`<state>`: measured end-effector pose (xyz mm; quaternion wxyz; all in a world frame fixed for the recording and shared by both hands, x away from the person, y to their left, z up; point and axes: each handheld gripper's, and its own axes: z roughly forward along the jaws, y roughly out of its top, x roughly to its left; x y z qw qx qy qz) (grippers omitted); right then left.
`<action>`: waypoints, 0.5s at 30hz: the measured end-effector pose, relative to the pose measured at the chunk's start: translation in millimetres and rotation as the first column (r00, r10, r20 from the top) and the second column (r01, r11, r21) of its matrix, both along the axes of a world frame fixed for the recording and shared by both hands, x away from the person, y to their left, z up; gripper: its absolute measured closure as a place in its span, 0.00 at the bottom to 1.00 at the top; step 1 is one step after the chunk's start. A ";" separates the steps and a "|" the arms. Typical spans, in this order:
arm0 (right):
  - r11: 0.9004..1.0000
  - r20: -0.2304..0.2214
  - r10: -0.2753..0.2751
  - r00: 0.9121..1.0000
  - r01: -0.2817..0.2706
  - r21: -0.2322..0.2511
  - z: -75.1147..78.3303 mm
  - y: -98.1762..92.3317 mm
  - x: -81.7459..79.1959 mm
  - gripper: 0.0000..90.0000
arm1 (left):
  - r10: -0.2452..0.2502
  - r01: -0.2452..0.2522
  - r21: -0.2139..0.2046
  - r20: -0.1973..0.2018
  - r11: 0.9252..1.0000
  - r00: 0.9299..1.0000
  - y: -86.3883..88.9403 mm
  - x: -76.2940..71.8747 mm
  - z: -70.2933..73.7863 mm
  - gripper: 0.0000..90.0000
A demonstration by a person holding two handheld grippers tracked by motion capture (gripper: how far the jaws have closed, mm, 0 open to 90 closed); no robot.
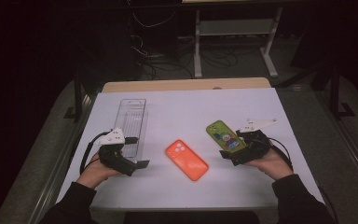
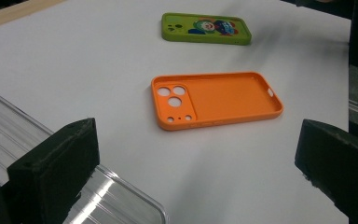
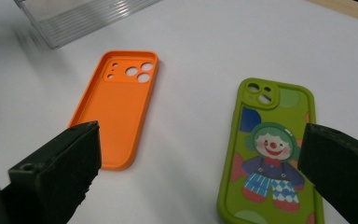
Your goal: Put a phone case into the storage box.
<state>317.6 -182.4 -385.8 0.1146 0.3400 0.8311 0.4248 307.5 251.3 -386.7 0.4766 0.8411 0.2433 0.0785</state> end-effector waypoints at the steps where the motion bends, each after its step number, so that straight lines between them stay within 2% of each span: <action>1: 1.000 0.002 -0.002 1.000 0.002 -0.001 0.7 0.2 1.3 0.00 | 0.000 0.000 -0.001 -0.001 1.000 1.000 -0.1 0.0 -0.1 0.00; 8: 1.000 0.009 -0.009 1.000 0.009 -0.006 3.2 2.4 8.4 0.00 | -0.009 0.009 0.004 0.001 1.000 1.000 0.0 0.3 0.0 0.00; 15: 1.000 -0.005 -0.025 1.000 0.025 -0.008 5.1 3.8 13.8 0.00 | -0.011 0.011 0.008 0.002 1.000 1.000 -0.2 0.3 0.3 0.00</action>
